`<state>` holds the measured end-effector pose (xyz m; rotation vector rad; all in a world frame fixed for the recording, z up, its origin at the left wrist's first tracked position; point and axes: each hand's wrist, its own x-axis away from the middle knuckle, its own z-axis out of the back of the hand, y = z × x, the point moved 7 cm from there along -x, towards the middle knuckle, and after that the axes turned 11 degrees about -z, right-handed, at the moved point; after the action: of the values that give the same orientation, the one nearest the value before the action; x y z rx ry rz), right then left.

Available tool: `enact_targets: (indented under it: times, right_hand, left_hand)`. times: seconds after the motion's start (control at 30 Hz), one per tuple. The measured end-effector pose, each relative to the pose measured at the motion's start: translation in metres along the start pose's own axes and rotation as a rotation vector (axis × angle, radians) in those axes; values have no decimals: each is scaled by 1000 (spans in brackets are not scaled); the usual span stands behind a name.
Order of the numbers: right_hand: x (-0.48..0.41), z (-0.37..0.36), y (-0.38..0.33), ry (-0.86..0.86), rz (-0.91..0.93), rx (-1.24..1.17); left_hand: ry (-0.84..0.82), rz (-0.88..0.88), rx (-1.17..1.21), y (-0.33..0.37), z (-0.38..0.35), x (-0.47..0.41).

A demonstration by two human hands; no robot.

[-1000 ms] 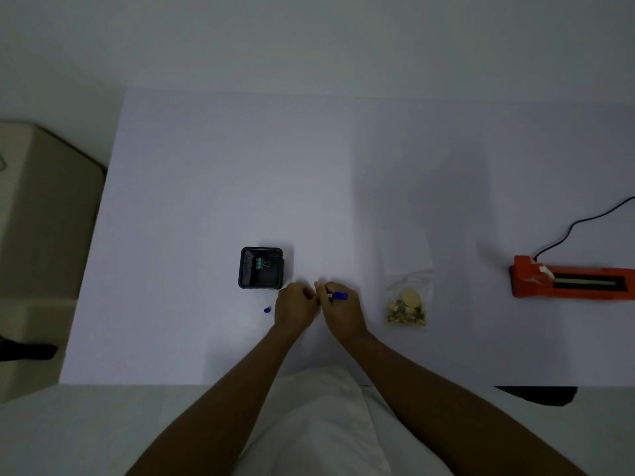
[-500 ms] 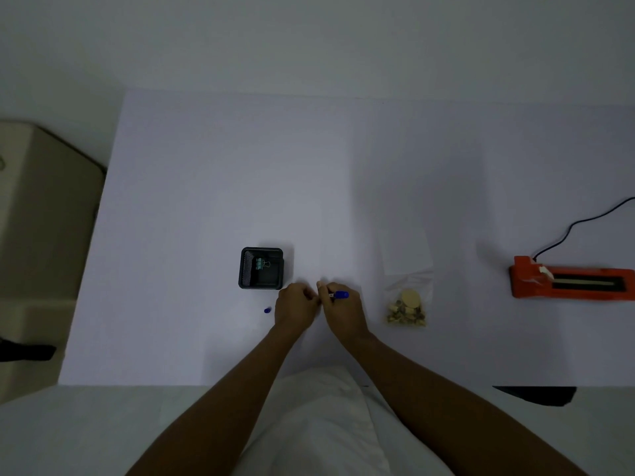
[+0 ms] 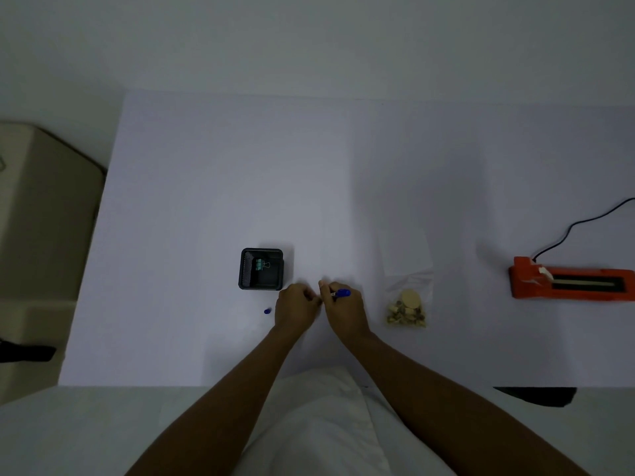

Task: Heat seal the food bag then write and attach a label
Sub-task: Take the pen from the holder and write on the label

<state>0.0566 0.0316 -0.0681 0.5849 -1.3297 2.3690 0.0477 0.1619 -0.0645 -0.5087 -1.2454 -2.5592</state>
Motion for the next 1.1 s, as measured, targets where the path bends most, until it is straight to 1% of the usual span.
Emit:
enact_targets:
  times: [0.6,0.83,1.1]
  right_hand:
    - [0,6,4,13,4,27]
    - [1,7,3,15,-1,-14]
    - [3,-2,7,-30,9,-14]
  left_hand:
    - [0,8,-8,-4,-3,-1]
    - [2,4,-9,-4,-2,-1]
    - [1,13,9,-6,-4,-2]
